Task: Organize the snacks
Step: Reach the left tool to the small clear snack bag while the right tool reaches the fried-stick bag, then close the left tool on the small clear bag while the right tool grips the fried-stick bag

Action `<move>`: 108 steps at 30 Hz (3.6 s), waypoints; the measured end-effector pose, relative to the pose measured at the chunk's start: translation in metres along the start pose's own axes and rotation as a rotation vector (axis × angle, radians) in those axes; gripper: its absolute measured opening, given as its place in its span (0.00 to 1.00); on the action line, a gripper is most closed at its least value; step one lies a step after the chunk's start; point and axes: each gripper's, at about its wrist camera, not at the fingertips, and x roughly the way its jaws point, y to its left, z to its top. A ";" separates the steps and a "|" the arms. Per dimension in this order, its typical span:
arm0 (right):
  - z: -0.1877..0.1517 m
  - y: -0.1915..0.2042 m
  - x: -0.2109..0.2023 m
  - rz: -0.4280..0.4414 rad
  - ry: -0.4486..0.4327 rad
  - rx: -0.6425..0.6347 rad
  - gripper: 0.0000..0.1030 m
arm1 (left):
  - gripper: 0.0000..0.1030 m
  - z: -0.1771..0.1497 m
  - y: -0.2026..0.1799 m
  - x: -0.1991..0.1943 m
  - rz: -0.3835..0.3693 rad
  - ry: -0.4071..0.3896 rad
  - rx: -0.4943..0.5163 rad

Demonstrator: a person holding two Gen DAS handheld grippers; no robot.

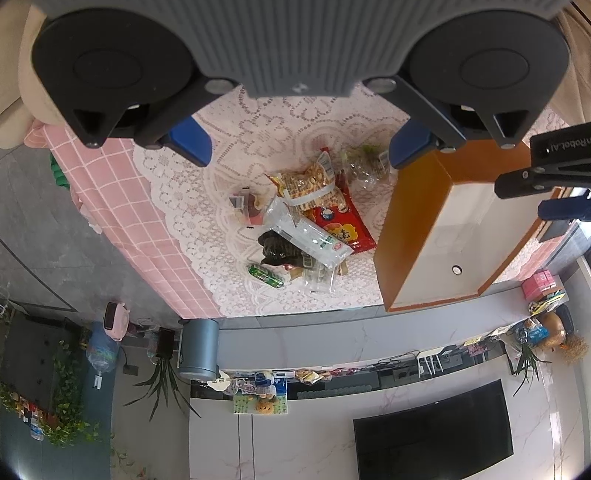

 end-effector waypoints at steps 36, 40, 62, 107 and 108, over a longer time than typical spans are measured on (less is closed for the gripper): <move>0.030 -0.039 0.152 0.225 0.209 -0.032 0.77 | 0.71 0.026 -0.080 0.159 -0.242 0.448 0.668; 0.033 -0.033 0.168 0.236 0.185 -0.068 0.78 | 0.71 0.029 -0.077 0.167 -0.235 0.481 0.681; 0.034 -0.028 0.221 0.296 0.299 -0.110 0.54 | 0.69 0.041 -0.082 0.210 -0.291 0.635 0.739; 0.030 -0.041 0.127 0.150 0.175 0.018 0.52 | 0.40 0.055 -0.014 0.075 -0.422 0.253 0.079; 0.032 -0.037 0.120 0.140 0.160 0.002 0.52 | 0.40 0.057 -0.010 0.068 -0.396 0.224 0.077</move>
